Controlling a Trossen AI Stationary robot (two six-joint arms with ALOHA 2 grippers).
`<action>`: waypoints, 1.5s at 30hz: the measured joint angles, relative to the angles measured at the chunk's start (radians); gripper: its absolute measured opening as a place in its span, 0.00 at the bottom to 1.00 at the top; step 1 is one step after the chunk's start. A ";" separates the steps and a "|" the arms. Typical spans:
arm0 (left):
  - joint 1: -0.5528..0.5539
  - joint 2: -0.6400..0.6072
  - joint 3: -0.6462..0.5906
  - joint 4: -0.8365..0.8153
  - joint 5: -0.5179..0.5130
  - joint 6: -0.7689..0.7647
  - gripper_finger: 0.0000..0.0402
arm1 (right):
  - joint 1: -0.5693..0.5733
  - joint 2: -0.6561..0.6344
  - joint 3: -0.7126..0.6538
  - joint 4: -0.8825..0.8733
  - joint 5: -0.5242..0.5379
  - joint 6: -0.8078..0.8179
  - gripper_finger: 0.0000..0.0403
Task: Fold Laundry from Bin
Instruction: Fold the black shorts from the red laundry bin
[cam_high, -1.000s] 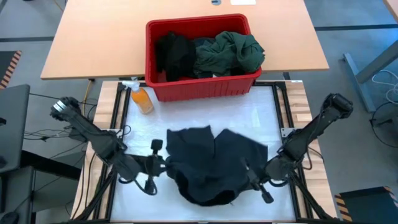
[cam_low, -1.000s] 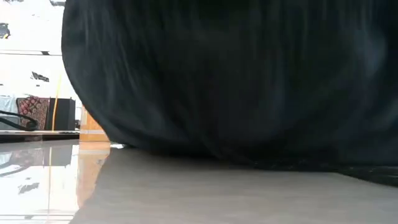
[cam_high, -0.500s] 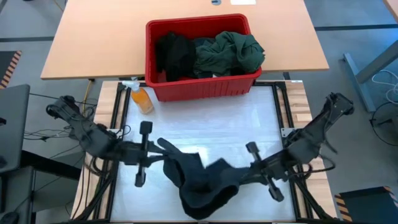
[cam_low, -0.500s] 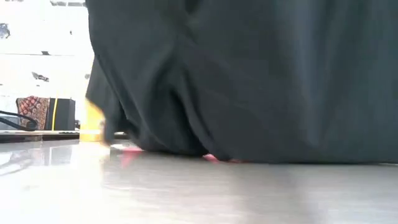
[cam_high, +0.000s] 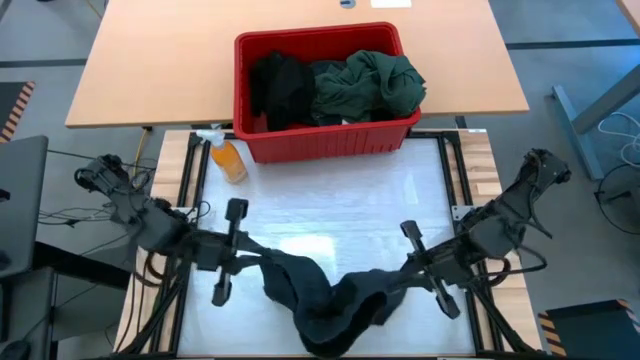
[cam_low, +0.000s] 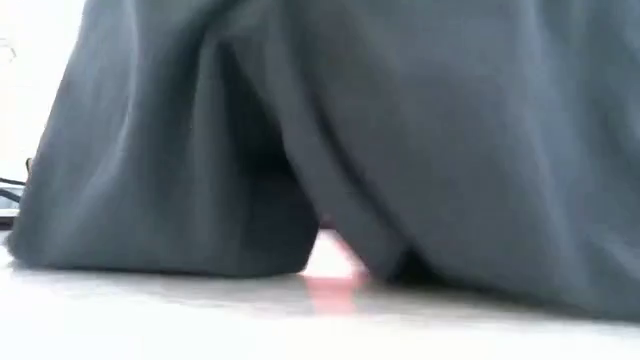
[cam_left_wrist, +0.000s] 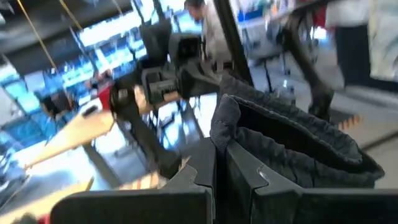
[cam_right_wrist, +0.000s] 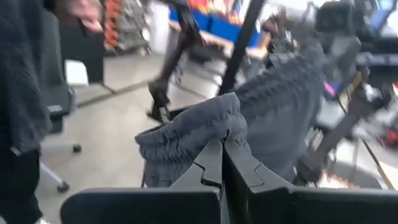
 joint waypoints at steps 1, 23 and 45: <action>0.001 0.010 0.000 -0.009 -0.004 -0.009 0.00 | 0.000 0.000 0.000 -0.019 0.013 0.007 0.05; 0.213 0.179 0.000 -0.023 0.220 -0.078 0.00 | -0.152 0.032 -0.061 -0.125 0.033 -0.118 0.05; 0.230 0.316 -0.001 0.063 0.343 -0.045 0.00 | -0.201 0.164 -0.061 -0.012 -0.128 -0.143 0.06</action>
